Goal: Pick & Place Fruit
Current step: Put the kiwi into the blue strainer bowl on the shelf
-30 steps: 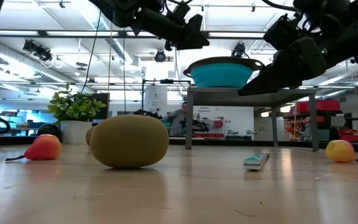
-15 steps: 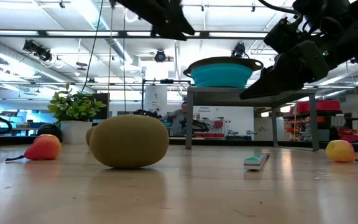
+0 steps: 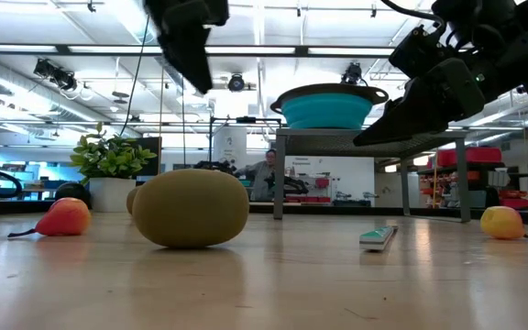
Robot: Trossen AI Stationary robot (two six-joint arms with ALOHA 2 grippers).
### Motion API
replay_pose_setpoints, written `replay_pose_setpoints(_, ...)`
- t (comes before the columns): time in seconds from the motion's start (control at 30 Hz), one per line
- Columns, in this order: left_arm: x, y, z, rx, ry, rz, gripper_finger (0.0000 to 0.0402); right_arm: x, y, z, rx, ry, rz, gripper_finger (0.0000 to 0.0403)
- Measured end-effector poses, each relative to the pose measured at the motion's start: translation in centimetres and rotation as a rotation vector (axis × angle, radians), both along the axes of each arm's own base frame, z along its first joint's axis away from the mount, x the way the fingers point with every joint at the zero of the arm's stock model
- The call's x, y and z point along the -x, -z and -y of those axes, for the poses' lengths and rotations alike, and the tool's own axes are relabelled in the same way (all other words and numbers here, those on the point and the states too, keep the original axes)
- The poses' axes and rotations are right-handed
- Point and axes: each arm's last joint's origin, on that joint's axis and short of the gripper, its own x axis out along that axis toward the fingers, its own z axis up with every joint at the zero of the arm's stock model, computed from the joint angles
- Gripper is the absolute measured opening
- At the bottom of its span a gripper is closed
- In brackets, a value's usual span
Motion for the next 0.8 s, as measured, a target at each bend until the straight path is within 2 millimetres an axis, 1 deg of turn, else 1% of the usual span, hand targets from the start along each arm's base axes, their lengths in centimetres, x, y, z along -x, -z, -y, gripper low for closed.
replay_pose_setpoints(0.1,0.3,0.6,0.5,0.032,-0.019,-0.026,0.0261,0.0,0.0,0.0,-0.006,0.002,0.002,0.0288)
replay_pose_setpoints(0.17,0.3,1.6,0.6,0.085,-0.005,-0.026,0.0267,0.0,0.0,0.0,-0.018,0.0,0.002,0.0288)
replay_pose_setpoints(0.23,0.6,2.8,0.8,0.137,0.01,-0.034,0.0274,0.0,0.0,-0.1,-0.024,-0.009,0.001,0.0288)
replay_pose_setpoints(0.3,0.6,4.2,0.8,0.149,0.017,-0.026,0.0282,0.0,0.0,-0.1,-0.028,-0.018,0.001,0.0288)
replay_pose_setpoints(0.37,1.4,5.7,0.7,0.159,0.011,-0.068,0.029,0.0,0.0,-0.1,-0.029,-0.018,0.003,0.0288)
replay_pose_setpoints(0.43,1.5,6.9,0.4,0.178,0.008,-0.032,0.0297,0.0,0.0,-0.1,-0.029,-0.018,0.003,0.0288)
replay_pose_setpoints(0.53,2.9,8.9,-0.1,0.223,-0.019,-0.058,0.0308,0.0,0.0,-0.1,-0.029,-0.017,0.005,0.0288)
replay_pose_setpoints(0.63,4.0,9.8,-0.8,0.234,-0.05,-0.032,0.0316,0.0,0.0,-0.1,-0.028,-0.018,0.006,0.0288)
replay_pose_setpoints(0.8,4.9,10.6,-1.4,0.268,-0.052,0.072,0.0327,0.0,-0.1,-0.1,-0.019,-0.017,0.005,0.0288)
